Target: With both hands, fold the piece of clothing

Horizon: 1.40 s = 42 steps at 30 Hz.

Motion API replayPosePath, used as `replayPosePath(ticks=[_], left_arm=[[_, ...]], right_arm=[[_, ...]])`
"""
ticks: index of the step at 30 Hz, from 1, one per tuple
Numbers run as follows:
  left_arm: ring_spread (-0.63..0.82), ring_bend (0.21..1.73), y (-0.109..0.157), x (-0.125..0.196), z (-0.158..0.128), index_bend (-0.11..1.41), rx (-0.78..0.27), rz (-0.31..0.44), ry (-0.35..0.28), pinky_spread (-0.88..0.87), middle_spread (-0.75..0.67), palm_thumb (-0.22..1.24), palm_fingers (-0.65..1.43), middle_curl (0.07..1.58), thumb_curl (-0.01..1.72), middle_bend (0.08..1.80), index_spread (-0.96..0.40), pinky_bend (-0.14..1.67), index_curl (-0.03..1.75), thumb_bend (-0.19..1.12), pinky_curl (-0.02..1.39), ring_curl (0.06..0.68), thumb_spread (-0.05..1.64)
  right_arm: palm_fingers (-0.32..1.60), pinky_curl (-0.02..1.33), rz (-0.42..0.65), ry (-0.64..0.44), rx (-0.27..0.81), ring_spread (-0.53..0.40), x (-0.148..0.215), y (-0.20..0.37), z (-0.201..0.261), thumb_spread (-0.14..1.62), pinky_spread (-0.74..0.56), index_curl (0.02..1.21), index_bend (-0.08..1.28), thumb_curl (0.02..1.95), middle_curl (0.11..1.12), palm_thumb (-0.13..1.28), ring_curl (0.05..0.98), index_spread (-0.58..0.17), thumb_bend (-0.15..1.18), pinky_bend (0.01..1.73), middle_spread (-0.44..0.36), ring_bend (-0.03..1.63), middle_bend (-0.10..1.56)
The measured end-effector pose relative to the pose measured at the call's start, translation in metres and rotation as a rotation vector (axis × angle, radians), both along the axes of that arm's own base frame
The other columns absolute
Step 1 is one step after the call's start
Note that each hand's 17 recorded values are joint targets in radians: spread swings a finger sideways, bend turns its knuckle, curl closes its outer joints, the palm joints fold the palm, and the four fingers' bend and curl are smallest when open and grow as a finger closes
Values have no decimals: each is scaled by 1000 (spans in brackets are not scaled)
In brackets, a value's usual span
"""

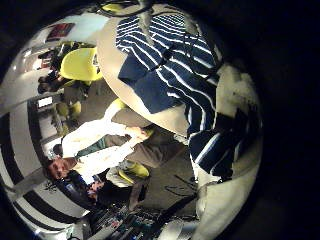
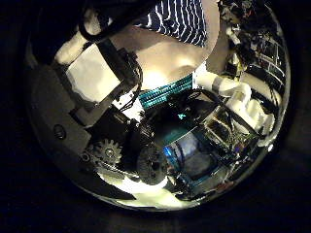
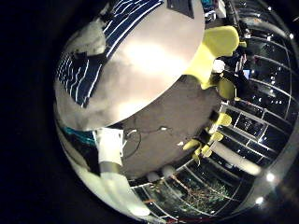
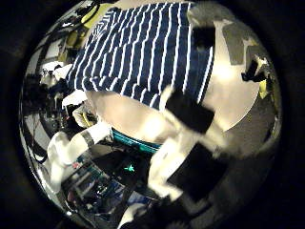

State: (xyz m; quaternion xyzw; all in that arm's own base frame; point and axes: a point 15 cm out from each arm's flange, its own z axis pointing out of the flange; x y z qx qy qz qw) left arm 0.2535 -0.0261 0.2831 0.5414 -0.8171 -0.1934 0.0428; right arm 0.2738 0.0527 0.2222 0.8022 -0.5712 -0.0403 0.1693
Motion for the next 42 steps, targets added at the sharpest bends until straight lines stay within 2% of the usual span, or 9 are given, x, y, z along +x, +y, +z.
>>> replayPosePath(ticks=[5, 13, 20, 25, 27, 29, 33, 36, 42], left_arm=[[-448, 1451, 3, 1, -1, 165, 0, 6, 6, -552, -732, 873, 941, 1232, 588, 745, -597, 1396, 1474, -14, 662, 526, 1093], [-448, 1451, 4, 2, 1, 162, -1, 11, 5, -551, -735, 873, 937, 1234, 588, 745, -576, 1395, 1482, -14, 662, 527, 1093], [-447, 1451, 4, 6, 2, 162, -3, 8, 6, -550, -738, 873, 937, 1234, 588, 746, -558, 1395, 1487, -14, 660, 526, 1093], [-447, 1450, 5, 7, 1, 161, 2, 9, 9, -546, -739, 873, 939, 1235, 587, 744, -546, 1399, 1490, -14, 659, 525, 1093], [-447, 1450, 5, 7, 1, 161, 2, 9, 10, -545, -740, 874, 939, 1235, 587, 744, -541, 1400, 1491, -14, 658, 525, 1093], [-447, 1449, 6, 8, 2, 160, 2, 9, 9, -544, -740, 874, 939, 1235, 587, 744, -536, 1401, 1492, -14, 657, 525, 1093], [-447, 1450, 6, 10, 5, 160, -2, 10, 2, -543, -741, 874, 939, 1235, 587, 743, -528, 1402, 1495, -14, 656, 525, 1093], [-447, 1450, 7, 10, 8, 160, -1, 11, 0, -543, -742, 874, 939, 1235, 587, 743, -521, 1403, 1496, -14, 655, 525, 1093], [-447, 1450, 11, 5, 15, 160, 7, 10, 1, -544, -743, 874, 939, 1236, 587, 742, -510, 1408, 1500, -14, 655, 525, 1093]], right_arm=[[213, 362, 14, 11, -3, -226, 6, 9, -22, 1129, -263, 788, 371, 334, 778, 412, 567, -408, -33, 1264, -222, 1220, 789], [253, 302, 20, 84, -46, -219, 2, 14, -58, 1074, -209, 751, 363, 330, 748, 420, 539, -383, -25, 1168, -199, 1176, 744], [385, 298, 47, 147, -83, -256, -8, 21, -76, 1054, -279, 735, 316, 344, 752, 485, 545, -386, -10, 1204, -210, 1212, 741], [637, 341, 55, 160, -97, -274, -11, 24, -80, 1042, -367, 763, 307, 387, 809, 650, 568, -444, 16, 1321, -257, 1282, 815], [742, 375, 54, 157, -99, -278, -11, 25, -80, 1029, -368, 814, 351, 407, 850, 727, 585, -479, 22, 1378, -282, 1305, 859], [880, 403, 54, 146, -96, -273, -8, 27, -80, 1025, -342, 878, 460, 438, 888, 814, 601, -515, 46, 1412, -303, 1318, 913], [997, 453, 45, 134, -92, -267, -4, 27, -78, 1054, -283, 997, 652, 484, 949, 929, 635, -543, 76, 1435, -306, 1333, 1008], [1000, 490, 30, 127, -83, -259, 0, 23, -75, 1111, -252, 1061, 768, 517, 981, 965, 667, -537, 90, 1428, -297, 1345, 1069], [937, 560, 4, 73, -54, -260, 14, 17, -42, 1176, -205, 1124, 868, 560, 1022, 972, 719, -516, 78, 1448, -280, 1379, 1137]])
